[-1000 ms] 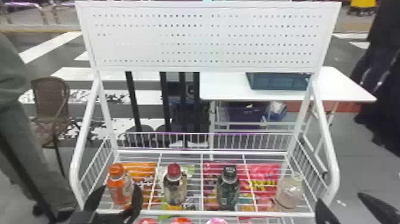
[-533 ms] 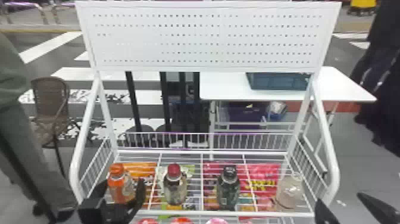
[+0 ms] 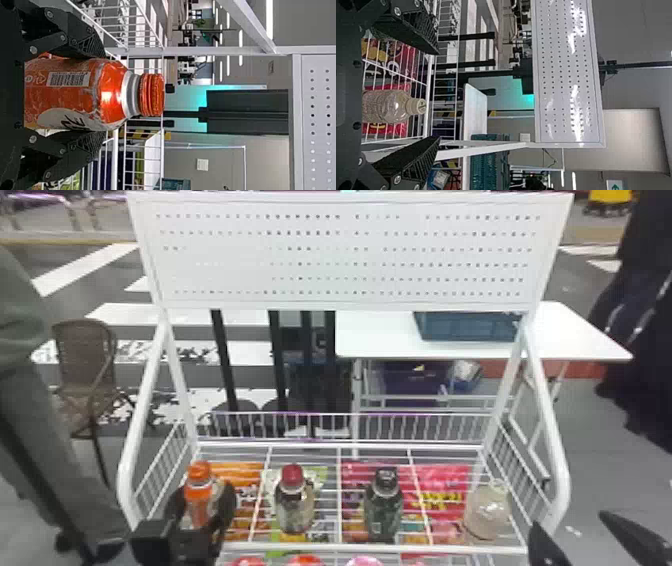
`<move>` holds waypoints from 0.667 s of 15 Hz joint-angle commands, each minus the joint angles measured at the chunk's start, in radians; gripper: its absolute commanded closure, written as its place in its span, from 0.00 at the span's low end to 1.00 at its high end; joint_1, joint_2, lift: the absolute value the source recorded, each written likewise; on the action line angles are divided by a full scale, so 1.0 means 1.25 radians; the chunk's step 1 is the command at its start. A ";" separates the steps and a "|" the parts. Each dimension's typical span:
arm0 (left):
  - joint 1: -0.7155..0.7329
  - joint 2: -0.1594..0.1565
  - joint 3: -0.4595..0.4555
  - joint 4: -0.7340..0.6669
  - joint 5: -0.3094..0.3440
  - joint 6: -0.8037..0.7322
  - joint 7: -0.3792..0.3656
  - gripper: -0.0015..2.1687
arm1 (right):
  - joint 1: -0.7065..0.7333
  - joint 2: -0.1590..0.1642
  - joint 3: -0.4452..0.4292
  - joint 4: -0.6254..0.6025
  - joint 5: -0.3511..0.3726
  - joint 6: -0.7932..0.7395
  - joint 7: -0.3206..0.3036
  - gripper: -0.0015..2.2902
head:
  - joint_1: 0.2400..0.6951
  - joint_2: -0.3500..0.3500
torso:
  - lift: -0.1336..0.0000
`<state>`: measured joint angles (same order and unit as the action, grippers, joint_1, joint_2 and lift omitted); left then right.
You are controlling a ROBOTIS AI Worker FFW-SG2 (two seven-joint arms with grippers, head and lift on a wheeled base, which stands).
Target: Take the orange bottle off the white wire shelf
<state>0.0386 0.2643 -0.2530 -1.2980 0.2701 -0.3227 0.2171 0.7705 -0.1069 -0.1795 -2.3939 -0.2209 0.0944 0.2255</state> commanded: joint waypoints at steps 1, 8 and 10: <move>0.003 0.002 0.000 -0.005 0.001 0.000 0.002 0.25 | 0.000 0.000 0.000 0.001 -0.001 0.000 0.000 0.06 | 0.57 0.50 | 1.00; 0.142 0.019 0.029 -0.288 -0.030 0.056 0.014 0.25 | -0.003 -0.003 0.004 0.003 0.001 0.000 -0.001 0.06 | 0.57 0.50 | 1.00; 0.196 0.025 0.047 -0.394 -0.049 0.113 0.014 0.25 | -0.002 -0.004 0.005 0.001 0.001 0.000 -0.001 0.06 | 0.57 0.50 | 1.00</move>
<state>0.2381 0.2915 -0.2088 -1.7010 0.2243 -0.2354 0.2347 0.7677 -0.1113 -0.1741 -2.3904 -0.2194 0.0944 0.2241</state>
